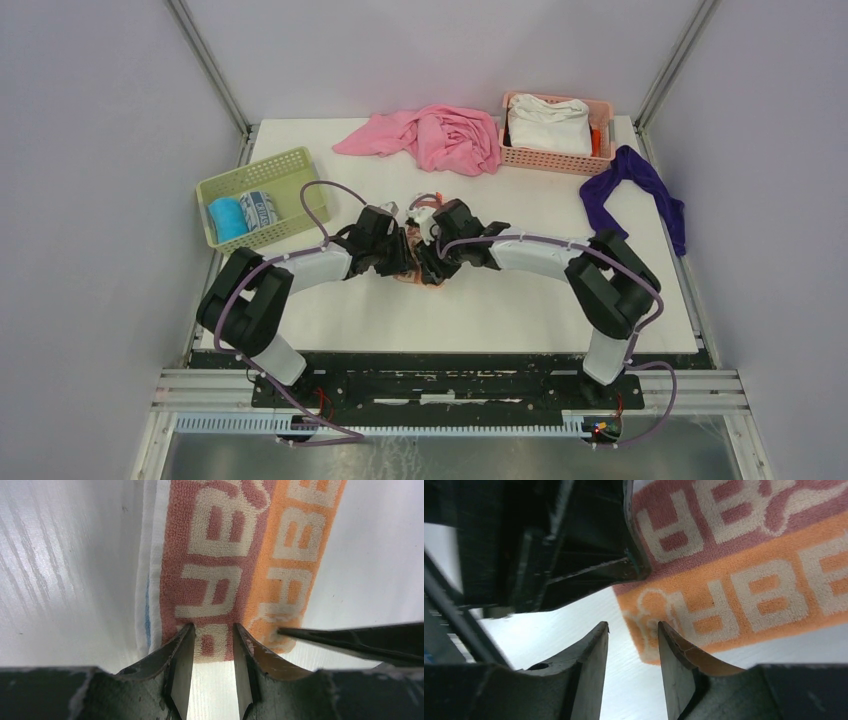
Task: Roll the towels
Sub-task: Roll the towel at the center of the board.
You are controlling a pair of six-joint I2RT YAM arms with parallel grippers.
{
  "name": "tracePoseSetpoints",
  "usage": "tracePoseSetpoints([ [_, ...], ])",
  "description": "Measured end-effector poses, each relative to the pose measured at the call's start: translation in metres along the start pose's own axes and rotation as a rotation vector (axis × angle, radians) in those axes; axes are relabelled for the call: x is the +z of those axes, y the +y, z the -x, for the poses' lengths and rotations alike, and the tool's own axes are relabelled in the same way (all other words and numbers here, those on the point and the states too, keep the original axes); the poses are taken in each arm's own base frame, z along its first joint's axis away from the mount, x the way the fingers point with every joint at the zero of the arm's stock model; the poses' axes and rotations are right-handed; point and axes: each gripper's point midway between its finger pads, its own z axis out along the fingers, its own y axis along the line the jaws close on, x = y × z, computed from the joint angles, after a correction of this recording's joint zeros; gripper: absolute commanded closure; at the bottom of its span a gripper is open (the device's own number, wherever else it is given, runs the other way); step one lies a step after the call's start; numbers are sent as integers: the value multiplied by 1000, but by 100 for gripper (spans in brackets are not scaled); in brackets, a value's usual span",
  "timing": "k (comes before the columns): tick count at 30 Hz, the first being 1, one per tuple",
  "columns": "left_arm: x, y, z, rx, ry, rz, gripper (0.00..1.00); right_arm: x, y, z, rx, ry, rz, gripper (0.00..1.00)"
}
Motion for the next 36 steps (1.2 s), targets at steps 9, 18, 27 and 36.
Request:
tracePoseSetpoints([
  [9,0,4,2,-4,-8,13,58,24,-11,-26,-270,104,-180,49],
  [18,-3,19,12,-85,-23,6,57,28,22,-31,-339,148,-109,48],
  [27,-6,24,14,-100,-43,-16,57,8,31,-19,-325,108,-156,45],
  [36,-5,21,13,-137,-42,-45,57,12,42,7,-286,-14,-190,44],
])
